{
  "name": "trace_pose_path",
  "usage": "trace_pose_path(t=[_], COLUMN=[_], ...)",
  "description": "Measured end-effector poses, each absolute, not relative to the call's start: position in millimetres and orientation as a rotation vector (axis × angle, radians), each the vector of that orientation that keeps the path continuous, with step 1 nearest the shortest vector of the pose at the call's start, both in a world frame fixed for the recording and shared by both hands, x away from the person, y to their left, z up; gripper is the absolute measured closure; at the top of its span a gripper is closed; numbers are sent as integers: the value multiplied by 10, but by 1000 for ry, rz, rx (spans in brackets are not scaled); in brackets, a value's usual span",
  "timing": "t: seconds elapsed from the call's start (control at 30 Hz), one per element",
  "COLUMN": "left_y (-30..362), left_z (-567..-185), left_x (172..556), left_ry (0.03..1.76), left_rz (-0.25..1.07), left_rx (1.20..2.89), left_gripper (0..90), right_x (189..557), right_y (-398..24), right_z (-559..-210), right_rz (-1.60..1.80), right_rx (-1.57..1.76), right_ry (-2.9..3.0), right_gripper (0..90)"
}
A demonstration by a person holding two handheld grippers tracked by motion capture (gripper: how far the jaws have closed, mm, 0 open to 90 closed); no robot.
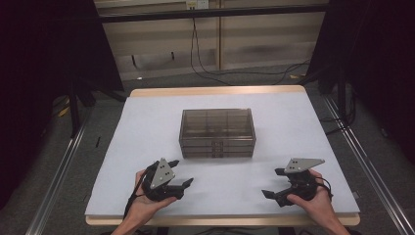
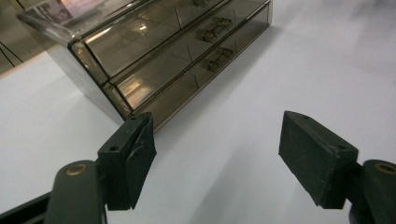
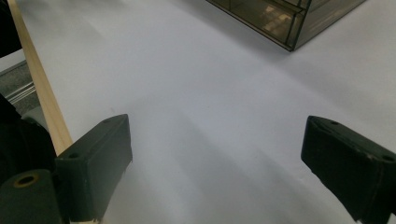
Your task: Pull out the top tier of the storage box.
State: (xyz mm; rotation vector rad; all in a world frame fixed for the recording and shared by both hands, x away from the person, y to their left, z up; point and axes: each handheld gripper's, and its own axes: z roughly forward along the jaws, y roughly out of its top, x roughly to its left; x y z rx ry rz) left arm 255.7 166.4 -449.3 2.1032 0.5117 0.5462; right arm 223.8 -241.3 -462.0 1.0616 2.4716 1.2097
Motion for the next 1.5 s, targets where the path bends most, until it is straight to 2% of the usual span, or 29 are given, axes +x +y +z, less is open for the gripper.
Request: trace_pose_path(t=[0.17, 0.23, 0.43, 0.63, 1.03, 1.43, 1.5], left_y=[1591, 1566, 1488, 1390, 1180, 999, 974], left_z=[-4476, -4459, -4421, -4407, -4369, -4381, -4392], left_x=[2514, 2504, 2457, 2431, 2453, 2520, 2534], left_ry=[476, 468, 389, 290, 160, 79, 66], left_rz=[617, 653, 744, 802, 916, 956, 966], left_rx=[2115, 2107, 2142, 2193, 2193, 2208, 2216], left_gripper=[341, 397, 429, 553, 568, 535, 552], right_x=[2242, 2239, 2234, 2244, 2246, 2248, 2248], right_y=[-2413, -2413, -2421, -2408, -2401, -2407, -2405], right_z=[-4622, -4619, -4614, -4623, -4625, -4625, -4624], right_rz=[1208, 1209, 1211, 1206, 1202, 1209, 1209], right_rx=[1060, 1063, 1068, 1064, 1069, 1065, 1065], right_ry=[2473, 2473, 2471, 2478, 2480, 2476, 2477], right_gripper=[89, 89, 89, 89, 89, 89, 89])
